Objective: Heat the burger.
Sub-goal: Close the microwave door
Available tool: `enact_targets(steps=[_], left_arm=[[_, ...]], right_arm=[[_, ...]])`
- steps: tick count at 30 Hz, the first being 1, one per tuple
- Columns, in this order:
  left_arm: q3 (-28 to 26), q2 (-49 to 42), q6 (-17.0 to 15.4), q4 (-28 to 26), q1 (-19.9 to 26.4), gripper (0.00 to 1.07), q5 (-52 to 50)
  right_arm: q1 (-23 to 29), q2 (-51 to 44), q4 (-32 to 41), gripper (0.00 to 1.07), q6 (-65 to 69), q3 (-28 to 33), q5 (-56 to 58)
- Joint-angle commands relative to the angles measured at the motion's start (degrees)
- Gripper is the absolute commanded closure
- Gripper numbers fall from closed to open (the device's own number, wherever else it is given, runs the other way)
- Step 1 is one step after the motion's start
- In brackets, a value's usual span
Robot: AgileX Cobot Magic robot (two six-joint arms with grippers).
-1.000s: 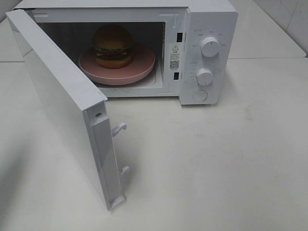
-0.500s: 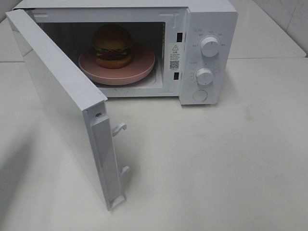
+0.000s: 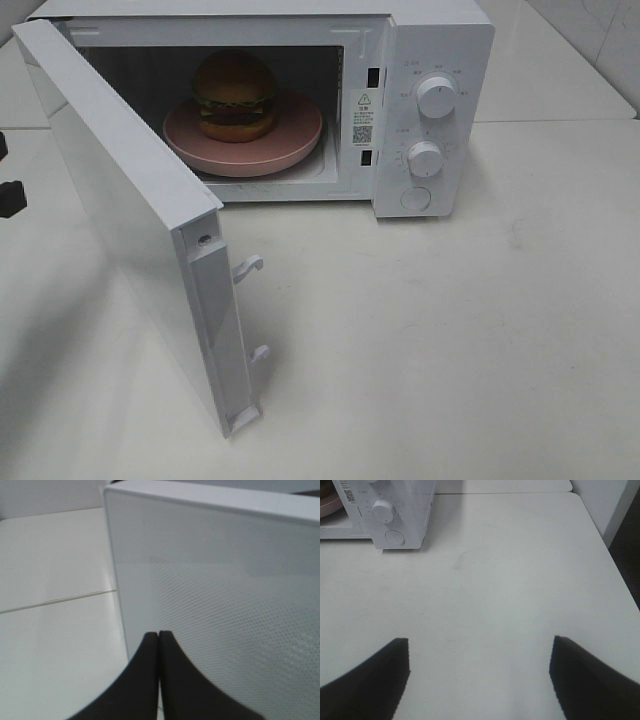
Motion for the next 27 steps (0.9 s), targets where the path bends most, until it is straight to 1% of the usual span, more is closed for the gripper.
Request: enact_targets(steps=[1,2,3,5,6,8,9,11,14,16,17,19,22,24,27], left_arm=[[-2.9,3.1,-1.0,1.5,-3.8,1.07,-1.4],[-3.7,3.7,-0.9,1.4,-4.9,1.07,-1.4],[-3.7,3.7,-0.9,1.4,-4.9,1.07,-1.4],[-5.8,5.5,-0.7,0.2,-7.6,1.07,-1.3],[-5.8,5.5,-0.7,0.2,-7.6,1.07,-1.3],[-7.4,7.2,-0.3,-1.8,-10.0,1.07,-1.1],[-7.4,7.2,-0.3,-1.8,-10.0,1.07,-1.1],[-9.3,9.5,-0.3,-3.4,-12.5,1.07,-1.2],[-9.9,10.1,-0.3,-3.5,-13.1,1.07,-1.2],[-11.6,11.6,-0.3,-4.0,-14.8,1.07,-1.0],[-11.6,11.6,-0.3,-4.0,-14.8,1.07,-1.0],[-13.9,13.3,-0.3,-6.2,-17.4,1.07,-0.9],[-14.4,13.6,-0.3,-6.9,-17.9,1.07,-0.9],[-16.7,15.4,-0.3,-9.1,-20.2,1.07,-0.6],[-17.4,15.9,-0.3,-9.4,-20.7,1.07,-0.6]], right_arm=[[-0.4,-1.7,0.1,0.31,0.1,0.1,-0.6],[-0.4,-1.7,0.1,0.31,0.1,0.1,-0.6],[-0.4,-1.7,0.1,0.31,0.1,0.1,-0.6],[-0.4,-1.7,0.1,0.31,0.1,0.1,-0.6],[-0.4,-1.7,0.1,0.31,0.1,0.1,-0.6],[-0.4,-1.7,0.1,0.31,0.1,0.1,-0.6],[-0.4,-1.7,0.1,0.31,0.1,0.1,-0.6],[-0.4,-1.7,0.1,0.31,0.1,0.1,-0.6],[-0.4,-1.7,0.1,0.31,0.1,0.1,-0.6],[-0.4,-1.7,0.1,0.31,0.1,0.1,-0.6],[-0.4,-1.7,0.1,0.31,0.1,0.1,-0.6],[-0.4,-1.7,0.1,0.31,0.1,0.1,-0.6],[-0.4,-1.7,0.1,0.31,0.1,0.1,-0.6],[-0.4,-1.7,0.1,0.31,0.1,0.1,-0.6],[-0.4,-1.7,0.1,0.31,0.1,0.1,-0.6]])
